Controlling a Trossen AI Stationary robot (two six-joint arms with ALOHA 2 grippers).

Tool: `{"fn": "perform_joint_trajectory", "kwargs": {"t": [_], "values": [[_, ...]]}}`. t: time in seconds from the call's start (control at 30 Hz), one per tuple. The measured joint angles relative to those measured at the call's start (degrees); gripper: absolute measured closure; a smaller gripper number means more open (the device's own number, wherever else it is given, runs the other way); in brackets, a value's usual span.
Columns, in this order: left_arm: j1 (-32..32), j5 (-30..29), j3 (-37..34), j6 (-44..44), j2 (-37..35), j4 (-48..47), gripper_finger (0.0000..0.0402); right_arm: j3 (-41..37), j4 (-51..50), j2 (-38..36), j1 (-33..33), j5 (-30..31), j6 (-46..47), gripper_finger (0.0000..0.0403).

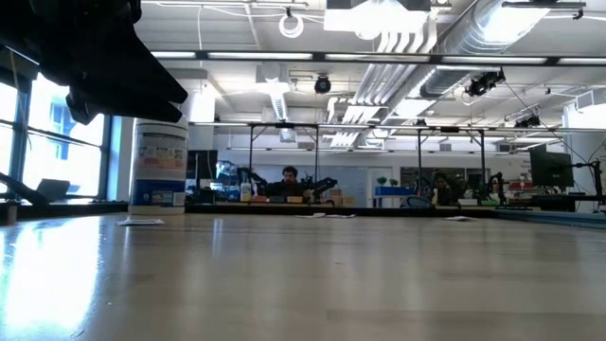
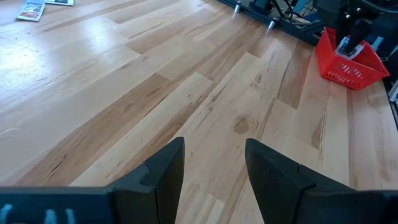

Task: Pick & Place First Aid Supplies
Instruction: Put the towelette pack into the right red bin

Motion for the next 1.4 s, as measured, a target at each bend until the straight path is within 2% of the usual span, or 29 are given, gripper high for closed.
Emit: {"fn": "perform_joint_trajectory", "kwargs": {"t": [0.3, 0.47, 0.67, 0.77, 0.87, 1.0, 1.13, 1.4], "values": [[0.0, -0.4, 0.0, 0.0, 0.0, 0.0, 0.0234, 0.0, -1.74, 0.0, -0.01, -1.35, 1.47, 0.033], [0.0, -0.41, 0.0, 0.0, -0.01, 0.0, 0.0234, 0.0, -1.74, 0.0, 0.0, -3.2, 2.15, 0.0326], [0.0, -0.39, 0.0, 0.0, -0.01, 0.0, 0.0234, 0.0, -1.98, 0.0, 0.0, -3.14, 2.14, 0.0304], [0.0, -0.39, 0.0, 0.0, -0.01, -0.02, 0.0234, 0.0, -1.96, 0.0, 0.0, -3.03, 1.47, 0.0306], [0.0, -0.39, 0.0, 0.0, 0.0, -0.02, 0.0234, 0.0, -1.82, 0.0, 0.0, -3.34, 1.14, 0.0331], [0.0, -0.39, 0.0, 0.0, -0.01, -0.02, 0.0234, 0.0, 0.65, -0.42, -0.02, -5.26, 1.16, 0.0389], [0.0, -0.37, 0.0, 0.0, 0.0, 0.0, 0.0234, 0.02, 5.12, -2.87, 0.0, -2.95, 3.06, 0.039], [0.02, -0.35, -0.02, 0.0, 0.0, -0.02, 0.0234, 0.02, 9.27, -5.99, -0.02, 5.48, 3.49, 0.0398]]}}
